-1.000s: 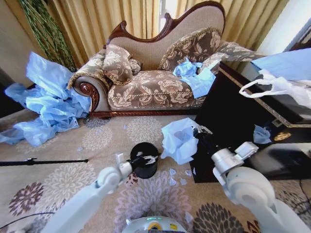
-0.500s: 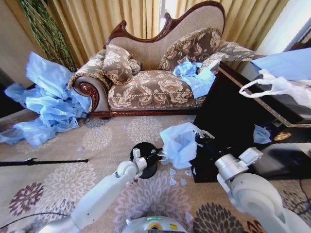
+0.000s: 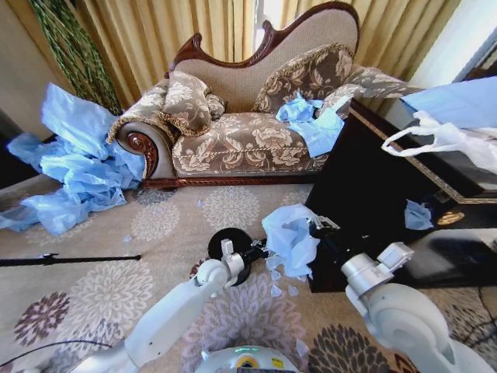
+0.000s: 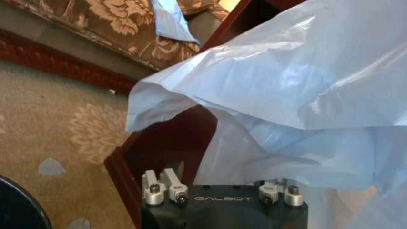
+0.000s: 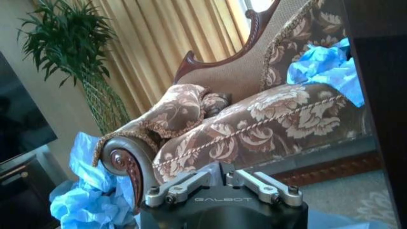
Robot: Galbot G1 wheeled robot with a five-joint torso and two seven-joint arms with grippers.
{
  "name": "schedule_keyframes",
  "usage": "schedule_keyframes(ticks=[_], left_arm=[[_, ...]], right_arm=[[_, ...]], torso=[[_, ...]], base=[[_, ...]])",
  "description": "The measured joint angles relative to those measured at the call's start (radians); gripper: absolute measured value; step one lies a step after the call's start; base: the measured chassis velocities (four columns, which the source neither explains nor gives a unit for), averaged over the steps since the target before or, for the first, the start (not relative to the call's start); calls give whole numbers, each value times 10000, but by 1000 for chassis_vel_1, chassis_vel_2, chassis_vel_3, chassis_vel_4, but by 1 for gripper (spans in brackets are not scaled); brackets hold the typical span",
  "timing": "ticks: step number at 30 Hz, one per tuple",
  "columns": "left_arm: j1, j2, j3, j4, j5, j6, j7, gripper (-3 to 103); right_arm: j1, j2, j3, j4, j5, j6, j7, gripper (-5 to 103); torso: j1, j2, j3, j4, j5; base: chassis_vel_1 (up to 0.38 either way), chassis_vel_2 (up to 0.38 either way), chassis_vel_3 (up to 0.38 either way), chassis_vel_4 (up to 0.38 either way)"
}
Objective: Place a garbage bag over the trash bin.
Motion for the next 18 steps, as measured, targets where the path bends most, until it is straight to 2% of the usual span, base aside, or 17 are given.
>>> schedule_keyframes(ticks=[3,7,11,12,14,15,17,18], left_arm=[[47,127,-50,-163,-90,8,44,57],[81,287,-99,-301,-261,-49,-8,54],[-21,673,-401,-380,-720,-287,-407,34],[-21,673,-401,-380,-720,-287,-407,34],[-47,796,-546,-690,-1097,-264,-684,26],[-30,940,-669,-959,-1342,-190,-833,22],[40,1132,-815,-1295,-1527,-103,-945,22],[168,1405,-1011,-1718,-1684,-34,-1044,18]], right_arm=[[187,-68,18,-10,-2,2,44,0],[247,-78,133,-92,-2,6,46,0],[43,180,265,-301,-134,8,-170,0],[43,180,265,-301,-134,8,-170,0],[14,232,178,-367,-248,9,-230,0],[28,262,88,-417,-309,10,-255,0],[72,280,-3,-465,-353,13,-267,0],[169,297,-136,-532,-407,18,-273,0]], torso=[[0,0,0,-1,-1],[0,0,0,-1,-1],[0,0,1,-2,-1],[0,0,1,-2,-1],[0,0,0,-4,-2],[0,0,0,-5,-1],[0,0,0,-5,0],[0,0,1,-3,-2]], base=[[0,0,0,0],[0,0,0,0],[0,0,0,0],[0,0,0,0],[0,0,0,0],[0,0,0,0],[0,0,0,0],[0,0,0,0]])
